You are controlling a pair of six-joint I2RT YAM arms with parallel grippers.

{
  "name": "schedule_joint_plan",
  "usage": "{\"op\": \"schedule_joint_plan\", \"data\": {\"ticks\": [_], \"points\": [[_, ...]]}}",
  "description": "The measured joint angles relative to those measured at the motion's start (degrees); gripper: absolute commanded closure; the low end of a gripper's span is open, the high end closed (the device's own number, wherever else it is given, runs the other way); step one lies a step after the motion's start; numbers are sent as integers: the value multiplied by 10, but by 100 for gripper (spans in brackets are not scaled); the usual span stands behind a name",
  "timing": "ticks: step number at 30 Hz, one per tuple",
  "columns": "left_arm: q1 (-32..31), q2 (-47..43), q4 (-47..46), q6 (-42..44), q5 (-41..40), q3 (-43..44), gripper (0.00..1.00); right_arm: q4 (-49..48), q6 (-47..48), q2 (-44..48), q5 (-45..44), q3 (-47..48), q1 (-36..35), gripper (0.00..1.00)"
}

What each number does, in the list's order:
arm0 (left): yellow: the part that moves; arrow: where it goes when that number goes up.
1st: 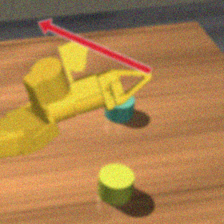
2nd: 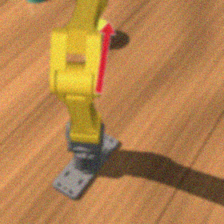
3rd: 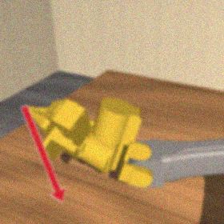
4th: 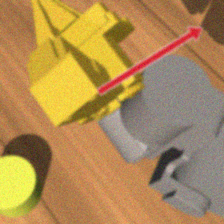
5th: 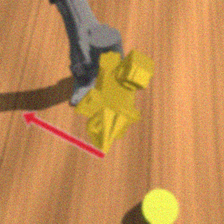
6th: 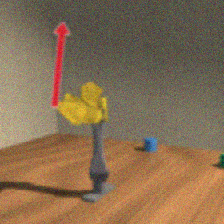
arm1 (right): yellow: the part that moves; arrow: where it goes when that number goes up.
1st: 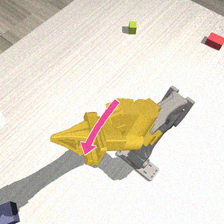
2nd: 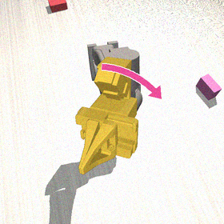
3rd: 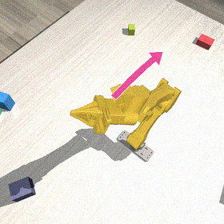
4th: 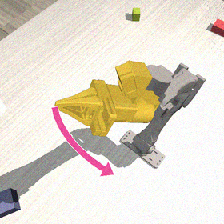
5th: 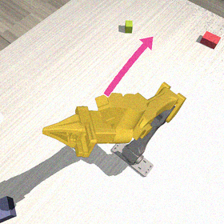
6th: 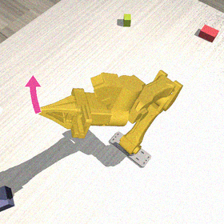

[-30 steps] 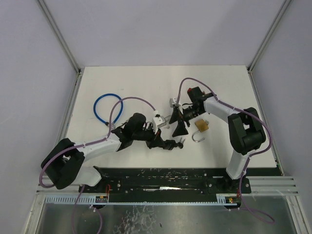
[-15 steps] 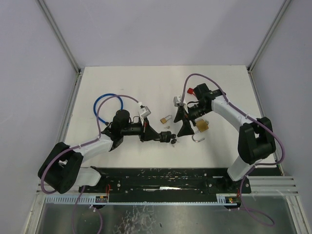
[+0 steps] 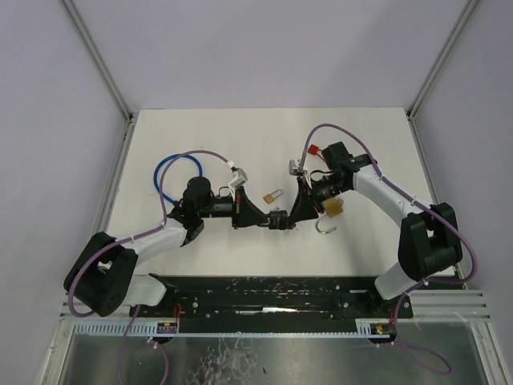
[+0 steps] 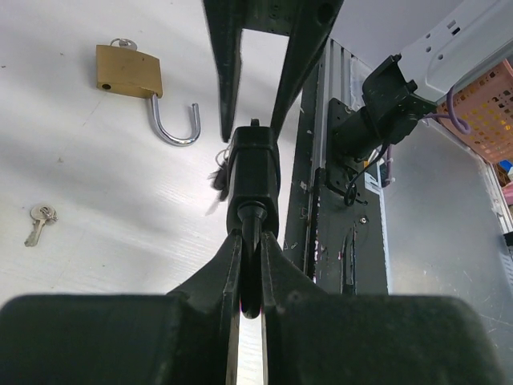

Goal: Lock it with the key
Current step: Lock the lock, then place the key at the center of the board.

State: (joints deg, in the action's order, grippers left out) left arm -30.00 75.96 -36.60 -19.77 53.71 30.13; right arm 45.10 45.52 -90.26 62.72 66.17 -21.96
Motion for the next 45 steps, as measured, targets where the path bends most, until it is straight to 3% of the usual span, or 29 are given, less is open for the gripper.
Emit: {"op": "schedule_joint_plan", "data": {"ticks": [3, 5, 18, 25, 32, 37, 45], "points": [[0, -1, -2, -4, -1, 0, 100, -3, -9, 0, 8, -2, 0, 93], [0, -2, -2, -6, -2, 0, 100, -4, -13, 1, 16, -5, 0, 100], [3, -37, 29, 14, -19, -8, 100, -33, -13, 40, 21, -43, 3, 100], [104, -72, 24, -5, -45, -85, 100, -36, -19, 38, -17, -78, 39, 100], [120, -70, 35, -88, -99, -93, 100, -128, -141, 28, -15, -103, 23, 97], [135, -89, 114, -159, -196, -100, 100, -207, -256, -55, -7, -81, -49, 98], [140, -97, 264, -223, -313, -110, 99, -223, -333, -266, -35, 115, -153, 90]]}}
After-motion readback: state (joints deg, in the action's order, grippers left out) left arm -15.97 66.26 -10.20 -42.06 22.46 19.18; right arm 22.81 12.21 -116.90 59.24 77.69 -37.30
